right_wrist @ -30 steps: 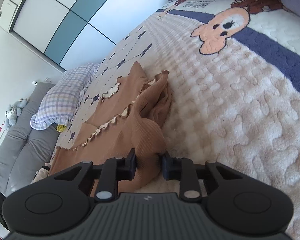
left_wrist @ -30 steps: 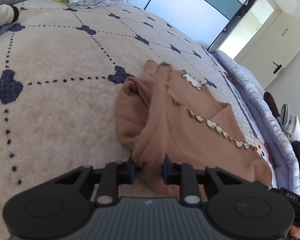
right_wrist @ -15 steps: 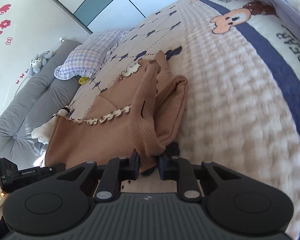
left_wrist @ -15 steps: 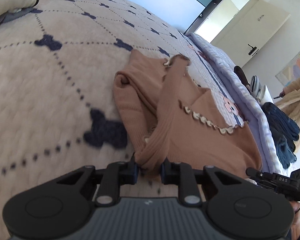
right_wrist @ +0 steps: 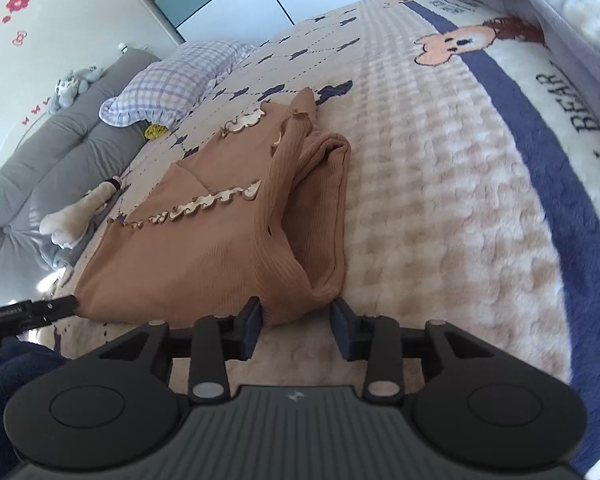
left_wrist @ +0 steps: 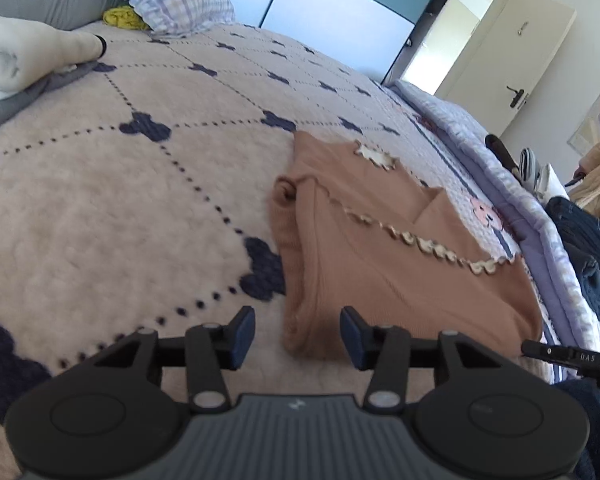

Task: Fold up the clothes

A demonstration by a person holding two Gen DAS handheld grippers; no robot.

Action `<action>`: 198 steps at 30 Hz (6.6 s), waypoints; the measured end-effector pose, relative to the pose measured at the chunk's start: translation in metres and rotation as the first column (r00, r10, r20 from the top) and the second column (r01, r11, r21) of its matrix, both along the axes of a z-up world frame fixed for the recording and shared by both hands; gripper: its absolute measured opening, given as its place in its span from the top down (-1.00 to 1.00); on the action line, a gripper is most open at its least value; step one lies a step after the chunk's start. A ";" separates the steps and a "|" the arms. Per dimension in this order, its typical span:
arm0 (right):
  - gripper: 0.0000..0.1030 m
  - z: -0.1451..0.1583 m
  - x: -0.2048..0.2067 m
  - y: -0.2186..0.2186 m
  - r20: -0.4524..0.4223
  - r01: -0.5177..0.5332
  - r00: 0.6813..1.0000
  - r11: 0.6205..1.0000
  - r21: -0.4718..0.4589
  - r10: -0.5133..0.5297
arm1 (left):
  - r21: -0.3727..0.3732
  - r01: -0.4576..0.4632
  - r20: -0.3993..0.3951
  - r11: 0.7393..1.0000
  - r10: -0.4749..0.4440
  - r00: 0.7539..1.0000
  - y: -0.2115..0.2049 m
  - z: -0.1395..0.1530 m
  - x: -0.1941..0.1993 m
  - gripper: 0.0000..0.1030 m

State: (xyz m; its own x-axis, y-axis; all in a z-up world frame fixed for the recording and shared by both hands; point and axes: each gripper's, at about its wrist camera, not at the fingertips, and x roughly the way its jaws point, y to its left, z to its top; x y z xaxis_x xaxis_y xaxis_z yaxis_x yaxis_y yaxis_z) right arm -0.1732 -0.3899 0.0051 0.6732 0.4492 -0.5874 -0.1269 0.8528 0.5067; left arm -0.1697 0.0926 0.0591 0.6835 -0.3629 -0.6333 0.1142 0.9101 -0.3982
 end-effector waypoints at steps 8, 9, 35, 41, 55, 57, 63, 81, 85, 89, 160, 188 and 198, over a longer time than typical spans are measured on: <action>0.03 0.013 0.017 -0.013 0.049 0.014 0.999 0.996 -0.082 -0.010 | 0.051 0.072 0.052 0.996 -0.075 0.996 -0.025 0.012 0.034 -0.20; 0.03 0.014 0.021 -0.012 0.053 0.010 0.999 0.996 -0.092 -0.005 | 0.074 0.079 0.057 0.994 -0.083 0.995 -0.032 0.013 0.040 -0.21; 0.81 0.023 0.100 0.028 0.185 0.053 0.983 0.950 -0.308 0.005 | 0.142 -0.009 0.104 0.990 -0.006 0.995 -0.048 0.011 0.107 0.82; 0.81 0.037 0.143 0.034 0.227 0.077 0.974 0.933 -0.351 0.005 | 0.156 -0.039 0.164 0.987 0.014 0.986 -0.052 0.029 0.153 0.82; 0.82 0.027 0.273 0.048 0.203 0.116 0.979 0.875 -0.470 -0.021 | 0.336 -0.072 0.116 0.939 0.034 0.993 -0.082 -0.003 0.289 0.81; 0.82 0.012 0.283 0.051 0.168 0.101 0.986 0.864 -0.493 -0.020 | 0.341 -0.082 0.095 0.936 0.053 0.994 -0.081 -0.013 0.293 0.81; 0.80 -0.004 0.285 0.053 0.158 0.126 0.986 0.861 -0.492 -0.053 | 0.367 -0.125 0.089 0.922 0.099 0.991 -0.071 -0.012 0.296 0.30; 0.18 0.040 0.122 0.112 0.183 -0.016 0.979 0.926 -0.377 0.091 | 0.326 0.017 0.176 0.945 -0.078 0.981 -0.131 0.032 0.125 0.05; 0.18 0.032 0.113 0.154 0.195 -0.046 0.970 0.896 -0.442 0.146 | 0.314 0.020 0.136 0.949 -0.066 0.988 -0.146 0.010 0.129 0.05; 0.16 0.020 0.122 0.164 0.168 -0.062 0.973 0.879 -0.472 0.158 | 0.348 0.015 0.121 0.937 -0.061 0.991 -0.145 -0.014 0.130 0.03; 0.34 -0.020 0.083 0.069 0.320 0.347 0.905 0.921 -0.176 -0.280 | 0.285 -0.149 0.249 0.947 0.077 0.965 -0.106 -0.036 0.089 -0.27; -0.22 -0.034 0.061 0.010 0.227 0.564 0.790 0.820 0.096 -0.570 | 0.167 -0.242 0.207 0.956 0.206 0.956 -0.064 -0.043 0.085 -0.62; -0.24 -0.033 0.057 0.002 0.205 0.528 0.810 0.836 0.149 -0.549 | 0.117 -0.263 0.148 0.958 0.245 0.958 -0.045 -0.024 0.083 -0.58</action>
State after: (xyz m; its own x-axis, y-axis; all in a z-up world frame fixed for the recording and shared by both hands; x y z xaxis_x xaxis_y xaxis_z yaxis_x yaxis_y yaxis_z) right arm -0.1165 -0.3878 -0.0280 0.9316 0.0133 -0.3633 0.2195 0.7761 0.5912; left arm -0.0865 0.0472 0.0353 0.8221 -0.0845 -0.5630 -0.0848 0.9597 -0.2678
